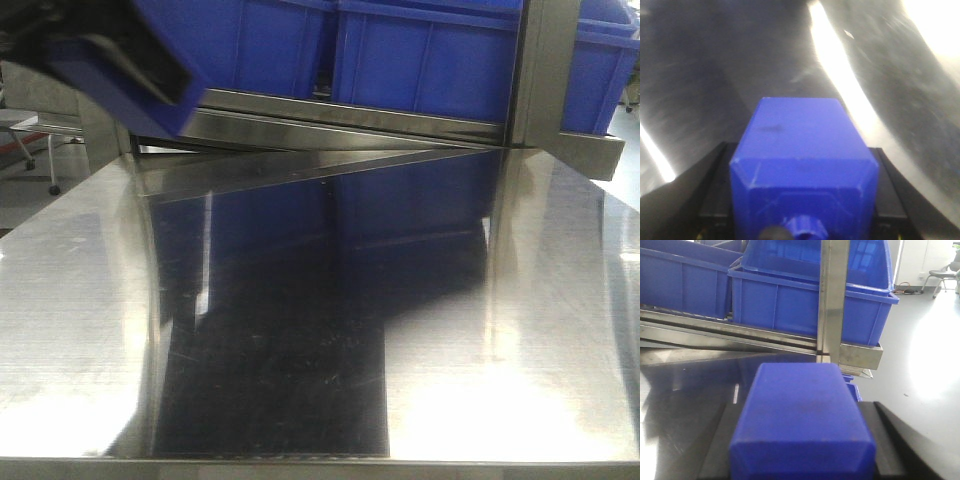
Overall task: Pick and sort blue part to right shelf
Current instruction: 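Lift the blue block with the left gripper up off the table, then turn the base away from the table holding both blocks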
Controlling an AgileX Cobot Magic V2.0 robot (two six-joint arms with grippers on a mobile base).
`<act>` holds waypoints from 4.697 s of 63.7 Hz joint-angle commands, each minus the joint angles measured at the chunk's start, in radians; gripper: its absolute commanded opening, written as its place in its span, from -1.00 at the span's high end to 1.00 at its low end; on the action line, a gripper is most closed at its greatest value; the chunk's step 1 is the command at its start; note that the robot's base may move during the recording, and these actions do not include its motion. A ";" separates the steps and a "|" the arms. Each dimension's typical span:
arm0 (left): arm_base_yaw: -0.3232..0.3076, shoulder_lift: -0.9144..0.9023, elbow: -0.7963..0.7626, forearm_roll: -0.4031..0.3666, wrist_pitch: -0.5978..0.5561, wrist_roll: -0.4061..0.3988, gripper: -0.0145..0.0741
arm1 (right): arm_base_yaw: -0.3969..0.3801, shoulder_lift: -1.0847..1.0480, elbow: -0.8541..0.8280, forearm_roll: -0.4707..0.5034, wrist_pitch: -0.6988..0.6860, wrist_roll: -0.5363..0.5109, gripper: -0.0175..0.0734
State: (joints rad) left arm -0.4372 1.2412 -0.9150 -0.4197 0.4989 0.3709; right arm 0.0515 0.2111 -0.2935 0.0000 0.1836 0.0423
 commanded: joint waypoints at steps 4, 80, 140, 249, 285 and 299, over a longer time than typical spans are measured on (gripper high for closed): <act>0.075 -0.155 0.100 -0.029 -0.146 -0.066 -0.08 | -0.005 0.007 -0.030 -0.013 -0.091 -0.006 -0.27; 0.435 -1.067 0.476 -0.026 -0.165 -0.070 -0.08 | -0.005 0.007 -0.030 -0.013 -0.091 -0.006 -0.27; 0.435 -1.067 0.476 -0.026 -0.165 -0.070 -0.08 | -0.005 0.007 -0.030 -0.013 -0.091 -0.006 -0.27; 0.435 -1.067 0.476 -0.026 -0.165 -0.070 -0.08 | -0.005 0.007 -0.030 -0.013 -0.091 -0.006 -0.27; 0.435 -1.067 0.476 -0.026 -0.165 -0.070 -0.08 | -0.005 0.007 -0.030 -0.013 -0.091 -0.006 -0.27; 0.435 -1.067 0.476 -0.026 -0.165 -0.070 -0.08 | -0.005 0.007 -0.030 -0.013 -0.091 -0.006 -0.27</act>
State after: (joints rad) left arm -0.0044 0.1635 -0.4113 -0.4237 0.4090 0.3061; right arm 0.0515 0.2111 -0.2935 0.0000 0.1853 0.0423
